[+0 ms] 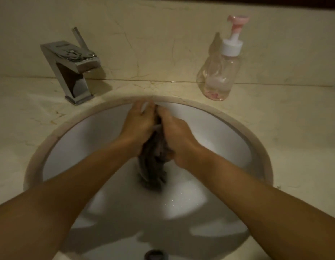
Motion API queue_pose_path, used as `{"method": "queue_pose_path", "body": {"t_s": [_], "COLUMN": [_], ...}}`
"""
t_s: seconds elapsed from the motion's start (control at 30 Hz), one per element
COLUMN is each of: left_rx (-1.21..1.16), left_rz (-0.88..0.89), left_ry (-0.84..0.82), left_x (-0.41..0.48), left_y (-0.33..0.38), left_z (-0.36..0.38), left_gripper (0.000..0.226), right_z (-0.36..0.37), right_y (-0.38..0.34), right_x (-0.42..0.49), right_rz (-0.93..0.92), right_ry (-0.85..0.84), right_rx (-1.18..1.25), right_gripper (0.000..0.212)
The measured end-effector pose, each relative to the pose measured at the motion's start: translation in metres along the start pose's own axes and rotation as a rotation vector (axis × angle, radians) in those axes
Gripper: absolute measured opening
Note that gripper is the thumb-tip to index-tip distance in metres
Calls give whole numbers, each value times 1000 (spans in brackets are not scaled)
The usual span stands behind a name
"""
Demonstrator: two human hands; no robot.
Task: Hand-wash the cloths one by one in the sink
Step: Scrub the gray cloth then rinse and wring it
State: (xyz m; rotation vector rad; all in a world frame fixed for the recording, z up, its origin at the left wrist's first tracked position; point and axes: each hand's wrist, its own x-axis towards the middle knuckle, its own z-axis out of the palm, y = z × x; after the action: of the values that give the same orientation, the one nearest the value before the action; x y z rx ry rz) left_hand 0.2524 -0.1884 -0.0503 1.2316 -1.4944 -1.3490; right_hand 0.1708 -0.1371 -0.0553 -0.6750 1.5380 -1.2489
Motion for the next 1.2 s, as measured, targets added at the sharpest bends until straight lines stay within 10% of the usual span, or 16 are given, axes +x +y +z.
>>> {"method": "queue_pose_path", "body": {"t_s": [0.87, 1.07, 1.2], "left_rx": [58, -81, 0], "left_rz": [-76, -111, -43], "left_ry": [-193, 30, -157], "left_x": [-12, 10, -15], "left_y": [1, 0, 4], "left_z": [13, -8, 11], "left_gripper": [50, 22, 21], "right_z": [-21, 13, -21], "right_y": [-2, 7, -2], "right_x": [27, 0, 27], "right_rz": [-209, -322, -271], "right_ry": [140, 70, 211], "right_rx": [-42, -145, 40], "right_gripper": [33, 33, 22]}}
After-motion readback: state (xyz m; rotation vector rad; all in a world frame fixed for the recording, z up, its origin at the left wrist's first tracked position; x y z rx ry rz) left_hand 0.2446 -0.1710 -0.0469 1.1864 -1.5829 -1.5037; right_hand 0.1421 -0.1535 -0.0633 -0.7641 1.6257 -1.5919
